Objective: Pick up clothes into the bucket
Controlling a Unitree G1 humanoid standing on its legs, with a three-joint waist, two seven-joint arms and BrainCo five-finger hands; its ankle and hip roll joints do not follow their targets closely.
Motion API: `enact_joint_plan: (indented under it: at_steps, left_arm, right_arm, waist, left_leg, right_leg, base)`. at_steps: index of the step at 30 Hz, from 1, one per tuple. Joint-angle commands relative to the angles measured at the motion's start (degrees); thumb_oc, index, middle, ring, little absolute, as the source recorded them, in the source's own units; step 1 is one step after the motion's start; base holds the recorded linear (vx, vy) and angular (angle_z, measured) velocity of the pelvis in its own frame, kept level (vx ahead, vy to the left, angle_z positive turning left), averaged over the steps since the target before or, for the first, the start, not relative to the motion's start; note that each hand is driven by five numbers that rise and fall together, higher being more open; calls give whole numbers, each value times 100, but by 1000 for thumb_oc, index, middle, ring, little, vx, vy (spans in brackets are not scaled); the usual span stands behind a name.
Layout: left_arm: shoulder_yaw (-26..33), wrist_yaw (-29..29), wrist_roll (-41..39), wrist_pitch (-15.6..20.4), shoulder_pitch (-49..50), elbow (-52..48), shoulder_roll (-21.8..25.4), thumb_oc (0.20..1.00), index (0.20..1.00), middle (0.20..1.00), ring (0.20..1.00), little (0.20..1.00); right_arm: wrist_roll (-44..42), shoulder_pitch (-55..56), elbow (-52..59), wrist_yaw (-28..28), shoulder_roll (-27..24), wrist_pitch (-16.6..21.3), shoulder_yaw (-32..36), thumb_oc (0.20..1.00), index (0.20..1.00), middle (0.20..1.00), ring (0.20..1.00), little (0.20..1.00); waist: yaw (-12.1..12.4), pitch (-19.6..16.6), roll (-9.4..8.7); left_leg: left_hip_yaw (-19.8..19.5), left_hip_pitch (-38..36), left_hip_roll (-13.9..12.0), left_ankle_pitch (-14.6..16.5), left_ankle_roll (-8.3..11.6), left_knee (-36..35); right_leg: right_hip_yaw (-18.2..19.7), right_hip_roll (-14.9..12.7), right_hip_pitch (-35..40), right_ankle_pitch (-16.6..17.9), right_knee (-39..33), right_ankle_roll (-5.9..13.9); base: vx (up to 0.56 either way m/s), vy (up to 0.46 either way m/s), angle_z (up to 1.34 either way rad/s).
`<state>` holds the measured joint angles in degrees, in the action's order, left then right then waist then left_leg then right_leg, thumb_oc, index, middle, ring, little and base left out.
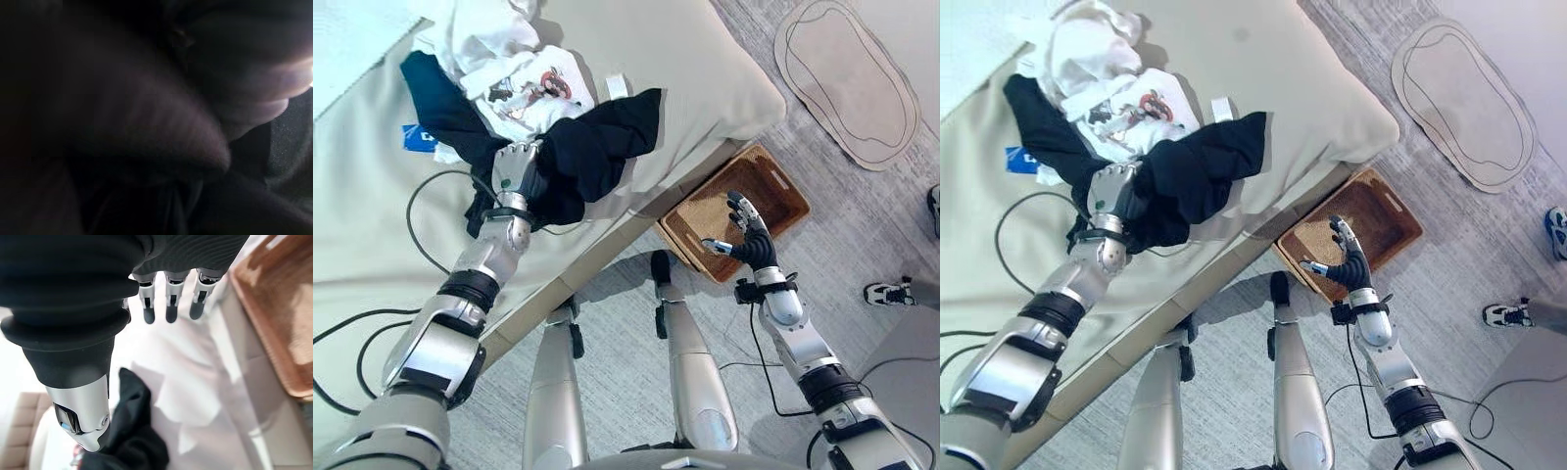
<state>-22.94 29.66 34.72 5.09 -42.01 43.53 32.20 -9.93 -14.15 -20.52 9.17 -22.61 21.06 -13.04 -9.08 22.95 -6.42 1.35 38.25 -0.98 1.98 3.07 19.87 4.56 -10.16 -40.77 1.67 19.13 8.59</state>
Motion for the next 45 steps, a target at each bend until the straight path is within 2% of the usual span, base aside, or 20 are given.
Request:
enact_joint_plan:
  at_steps: [1, 3, 7, 18, 21, 22, 24, 26, 27, 30, 32, 33, 34, 36, 37, 39, 42, 45]
  left_arm:
    - [539, 62, -16, 279, 556, -531, 27, 200, 200, 200, 200, 200]
    - [655, 24, -8, 346, 778, -788, -4, 200, 200, 200, 200, 200]
    - [940, -174, -58, 543, 1292, -1423, 24, 200, 200, 200, 200, 200]
    - [1531, -490, -321, 917, 2109, -2602, 88, 200, 200, 200, 200, 200]
    - [1792, -721, -726, 1204, 2338, -3125, 97, 200, 200, 200, 200, 200]
    - [1943, -933, -1136, 1378, 2465, -3432, 85, 200, 200, 200, 200, 200]
    - [2028, -1088, -1396, 1434, 2514, -3630, 75, 200, 200, 200, 200, 200]
    - [2093, -1265, -2066, 1658, 2498, -4035, 95, 200, 200, 200, 200, 200]
    - [2104, -1283, -2087, 1657, 2504, -4043, 98, 200, 200, 200, 200, 200]
    - [1958, -1572, -2620, 1831, 2288, -4429, 256, 200, 200, 200, 200, 200]
    - [1457, -1958, -3010, 1950, 1881, -4585, 508, 200, 200, 200, 200, 200]
    - [1449, -1967, -3024, 1953, 1865, -4574, 516, 200, 200, 200, 200, 200]
    - [1163, -2173, -3034, 1952, 1681, -4637, 639, 200, 200, 200, 200, 200]
    - [1028, -2305, -3275, 1994, 1638, -4605, 600, 200, 200, 200, 200, 200]
    - [902, -2618, -3800, 2103, 1674, -4664, 526, 200, 200, 200, 200, 200]
    - [741, -2923, -4005, 2163, 1693, -4864, 482, 200, 200, 200, 200, 200]
    - [457, -3490, -4599, 2282, 1730, -5007, 466, 200, 200, 200, 200, 200]
    - [327, -3572, -4623, 2319, 1709, -5039, 487, 200, 200, 200, 200, 200]
  right_arm:
    - [93, 278, 149, -22, -122, 150, 307, 1000, 1000, 1000, 1000, 1000]
    - [106, 331, 151, -41, -118, 119, 336, 1000, 1000, 1000, 1000, 1000]
    - [103, 438, 44, -138, -73, 60, 395, 1000, 1000, 1000, 1000, 1000]
    - [97, 489, 28, -296, 29, -30, 432, 1000, 1000, 1000, 1000, 1000]
    - [109, 459, 49, -339, 37, -49, 456, 1000, 1000, 1000, 1000, 1000]
    - [105, 406, 56, -369, 40, -54, 450, 1000, 1000, 1000, 1000, 1000]
    - [102, 371, 67, -399, 28, -61, 429, 1000, 1000, 1000, 1000, 1000]
    - [478, 235, 108, -389, -118, -84, 327, 1000, 1000, 1000, 1000, 1000]
    - [489, 230, 105, -382, -116, -84, 322, 1000, 1000, 1000, 1000, 1000]
    - [860, -106, 126, -420, -364, -109, 37, 1000, 1000, 1000, 1000, 1000]
    - [258, -488, 203, -760, -298, -68, -327, 1000, 1000, 1000, 1000, 1000]
    - [233, -491, 205, -781, -303, -71, -315, 1000, 1000, 1000, 1000, 1000]
    - [-475, -561, 426, -1232, -217, -83, -484, 1000, 1000, 1000, 1000, 1000]
    - [-616, -611, 388, -1344, -172, -112, -560, 1000, 1000, 1000, 1000, 1000]
    - [-549, -695, 304, -1435, -132, -172, -757, 1000, 1000, 1000, 1000, 1000]
    - [-516, -855, 280, -1612, -206, -239, -956, 1000, 1000, 1000, 1000, 1000]
    - [-1164, -1020, 75, -1983, -72, -378, -1139, 1000, 1000, 1000, 1000, 1000]
    - [-1738, -1112, -50, -2229, 102, -443, -1287, 1000, 1000, 1000, 1000, 1000]
  waist:
    - [64, -302, 197]
    - [131, -336, 219]
    - [278, -456, 257]
    - [501, -798, 316]
    - [575, -935, 322]
    - [611, -1004, 345]
    - [614, -1030, 351]
    - [668, -1144, 377]
    - [665, -1134, 379]
    - [704, -1251, 404]
    - [730, -1372, 422]
    - [738, -1360, 416]
    - [742, -1448, 422]
    - [754, -1485, 423]
    - [766, -1572, 416]
    - [788, -1634, 405]
    - [810, -1737, 394]
    - [829, -1790, 389]
  left_leg:
    - [79, -167, 78, 276, -121, 188]
    - [52, -407, 81, 302, -108, 74]
    - [-54, -1066, 99, 146, -81, -403]
    - [-215, -2035, 33, 7, -18, -1004]
    - [-242, -2260, 4, -1, -4, -1132]
    - [-249, -2394, -11, -19, 6, -1215]
    - [-250, -2493, -11, -32, 10, -1280]
    - [-280, -2672, -15, -52, 18, -1369]
    - [-281, -2688, -17, -53, 19, -1378]
    - [-288, -2865, -35, -67, 31, -1468]
    - [-255, -3084, -47, -82, 27, -1579]
    - [-253, -3099, -48, -83, 27, -1588]
    - [-233, -3218, -62, -85, 27, -1643]
    - [-215, -3296, -74, -93, 35, -1688]
    - [-204, -3419, -97, -104, 43, -1747]
    - [-187, -3530, -112, -96, 49, -1779]
    - [-158, -3683, -129, -87, 58, -1840]
    - [-133, -3776, -148, -87, 66, -1884]
  right_leg:
    - [-364, -245, 475, 363, -554, 216]
    - [-403, -259, 753, 322, -657, 210]
    - [-582, -327, 1476, 367, -1026, 190]
    - [-891, -255, 2542, 374, -1548, 158]
    - [-943, -211, 2771, 382, -1664, 163]
    - [-972, -192, 2904, 372, -1725, 154]
    - [-992, -177, 2989, 365, -1754, 146]
    - [-1053, -147, 3159, 336, -1801, 134]
    - [-1055, -145, 3174, 336, -1807, 134]
    - [-1092, -114, 3336, 316, -1855, 130]
    - [-1098, -81, 3505, 304, -1897, 137]
    - [-1097, -81, 3517, 303, -1902, 137]
    - [-1107, -64, 3607, 291, -1916, 146]
    - [-1117, -63, 3679, 275, -1933, 149]
    - [-1126, -55, 3780, 257, -1953, 146]
    - [-1135, -40, 3886, 238, -1974, 136]
    - [-1143, -27, 4015, 218, -2024, 136]
    - [-1146, -19, 4082, 213, -2050, 135]
  base:
    - [20, -8, 7]
    - [56, -27, 5]
    - [64, -47, 15]
    - [59, -40, 14]
    - [63, -38, 11]
    - [80, -43, 7]
    - [51, -25, 2]
    - [62, -36, 2]
    - [53, -33, 4]
    - [58, -29, 4]
    - [76, -29, 5]
    - [53, -18, 1]
    - [35, -13, -1]
    - [67, -13, -2]
    - [94, -23, -2]
    - [76, -32, -4]
    - [63, -27, -2]
    - [46, -16, -2]
